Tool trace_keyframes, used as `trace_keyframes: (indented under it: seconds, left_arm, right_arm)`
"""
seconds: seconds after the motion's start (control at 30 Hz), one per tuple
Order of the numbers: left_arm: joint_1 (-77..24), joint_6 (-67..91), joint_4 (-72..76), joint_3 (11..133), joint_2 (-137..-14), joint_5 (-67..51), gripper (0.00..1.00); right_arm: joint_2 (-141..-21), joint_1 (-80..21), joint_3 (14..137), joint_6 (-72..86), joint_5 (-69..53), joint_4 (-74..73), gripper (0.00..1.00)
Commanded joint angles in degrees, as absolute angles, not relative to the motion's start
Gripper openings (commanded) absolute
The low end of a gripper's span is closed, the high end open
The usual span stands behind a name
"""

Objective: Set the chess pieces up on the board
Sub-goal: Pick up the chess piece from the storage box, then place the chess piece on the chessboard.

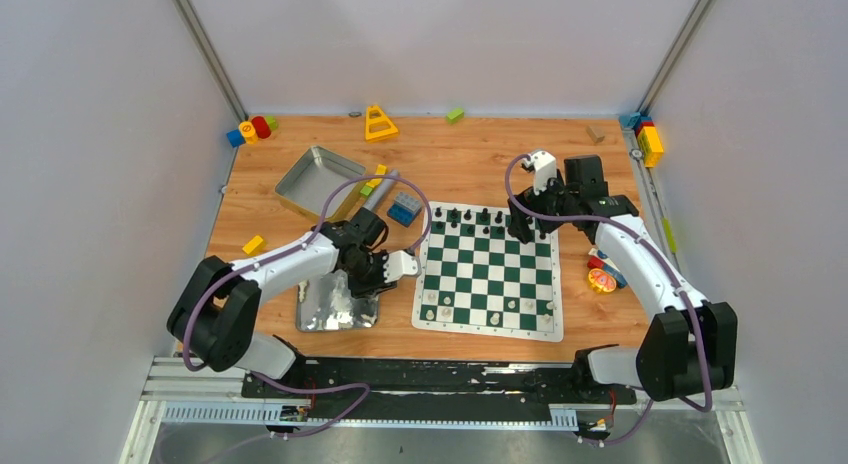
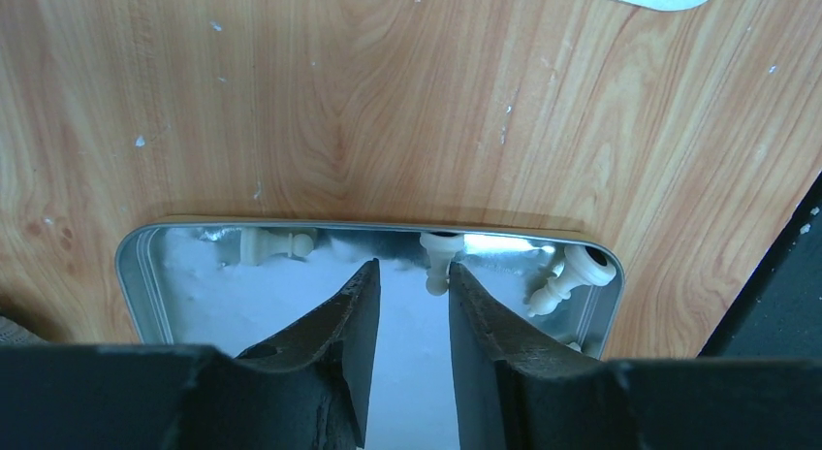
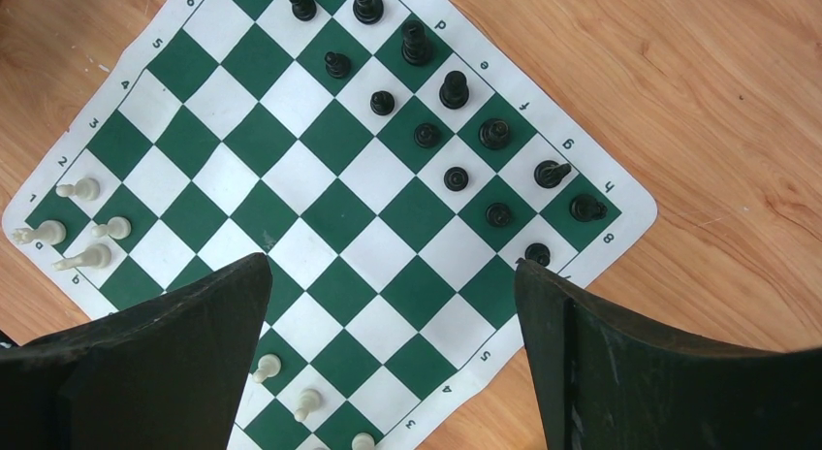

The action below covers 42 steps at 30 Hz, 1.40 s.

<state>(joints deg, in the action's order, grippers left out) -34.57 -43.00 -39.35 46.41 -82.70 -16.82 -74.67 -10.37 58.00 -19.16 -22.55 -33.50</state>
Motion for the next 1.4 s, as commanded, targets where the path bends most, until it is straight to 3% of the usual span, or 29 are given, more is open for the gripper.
trace_keyframes:
  seconds: [0.0, 0.3, 0.57, 0.83, 1.37]
  left_arm:
    - [-35.1, -43.3, -38.5, 45.7, -83.2, -17.3, 0.39]
    - [-35.2, -42.5, -39.3, 44.7, -82.8, -17.0, 0.29]
    - [-35.2, -40.8, -40.9, 46.6, -81.1, -16.4, 0.12]
    - [-37.5, -36.6, -48.1, 56.4, -79.1, -16.3, 0.08]
    - [-54.4, -33.1, -60.3, 89.2, -106.3, 1.6, 0.05]
  right_arm:
    - [-74.8, -10.5, 58.2, -19.8, -22.6, -32.3, 0.98]
    - [-75.4, -10.5, 58.3, -19.8, -22.7, -32.5, 0.97]
    - [-75.5, -10.6, 58.4, -19.8, -22.8, -32.6, 0.96]
    - [-76.1, -10.8, 58.8, -19.4, -23.3, -32.6, 0.96]
    - [-76.4, -10.0, 59.7, -16.1, -13.0, -30.9, 0.93]
